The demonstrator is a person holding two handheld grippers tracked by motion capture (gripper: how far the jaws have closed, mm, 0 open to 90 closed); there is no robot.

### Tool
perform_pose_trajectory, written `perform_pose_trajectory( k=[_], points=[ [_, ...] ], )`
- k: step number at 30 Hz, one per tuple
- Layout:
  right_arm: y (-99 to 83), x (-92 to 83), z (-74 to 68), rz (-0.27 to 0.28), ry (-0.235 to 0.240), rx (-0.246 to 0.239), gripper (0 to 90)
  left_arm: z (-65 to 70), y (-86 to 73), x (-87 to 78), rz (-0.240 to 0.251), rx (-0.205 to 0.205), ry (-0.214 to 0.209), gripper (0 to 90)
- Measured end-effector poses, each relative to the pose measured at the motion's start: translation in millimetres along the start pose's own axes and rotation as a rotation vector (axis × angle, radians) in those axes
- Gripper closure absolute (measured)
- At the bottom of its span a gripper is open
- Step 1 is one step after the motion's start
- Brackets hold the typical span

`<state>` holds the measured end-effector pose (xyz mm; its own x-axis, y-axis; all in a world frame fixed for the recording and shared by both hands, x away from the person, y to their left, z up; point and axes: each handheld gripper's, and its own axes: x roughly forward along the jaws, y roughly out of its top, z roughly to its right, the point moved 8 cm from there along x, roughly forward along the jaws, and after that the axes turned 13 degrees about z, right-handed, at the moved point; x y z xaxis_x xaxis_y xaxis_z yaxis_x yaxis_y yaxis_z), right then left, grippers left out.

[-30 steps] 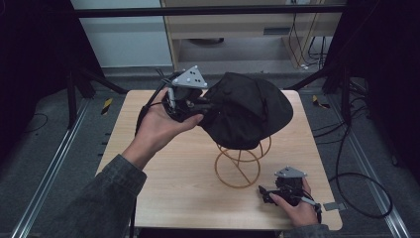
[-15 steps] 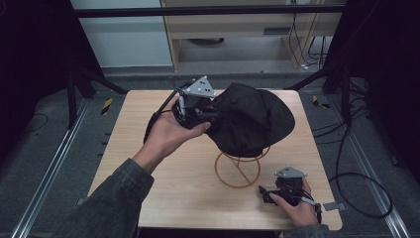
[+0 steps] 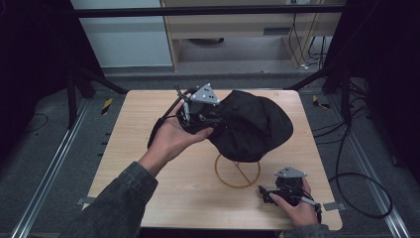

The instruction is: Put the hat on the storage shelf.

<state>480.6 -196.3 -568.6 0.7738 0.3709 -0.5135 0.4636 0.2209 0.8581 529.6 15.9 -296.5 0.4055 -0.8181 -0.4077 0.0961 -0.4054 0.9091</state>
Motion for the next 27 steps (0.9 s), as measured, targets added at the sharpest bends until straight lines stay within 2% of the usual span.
perform_pose_trajectory(
  k=[16, 27],
  points=[
    [0.2, 0.0, 0.8, 0.001, 0.0, -0.008, 0.5, -2.1, -17.3, 5.1, -0.026, -0.03, -0.01, 87.6],
    [0.4, 0.0, 1.0, 0.003, 0.0, -0.01, 0.5, -1.9, -21.5, 3.4, -0.032, -0.052, -0.02, 87.1]
  ],
)
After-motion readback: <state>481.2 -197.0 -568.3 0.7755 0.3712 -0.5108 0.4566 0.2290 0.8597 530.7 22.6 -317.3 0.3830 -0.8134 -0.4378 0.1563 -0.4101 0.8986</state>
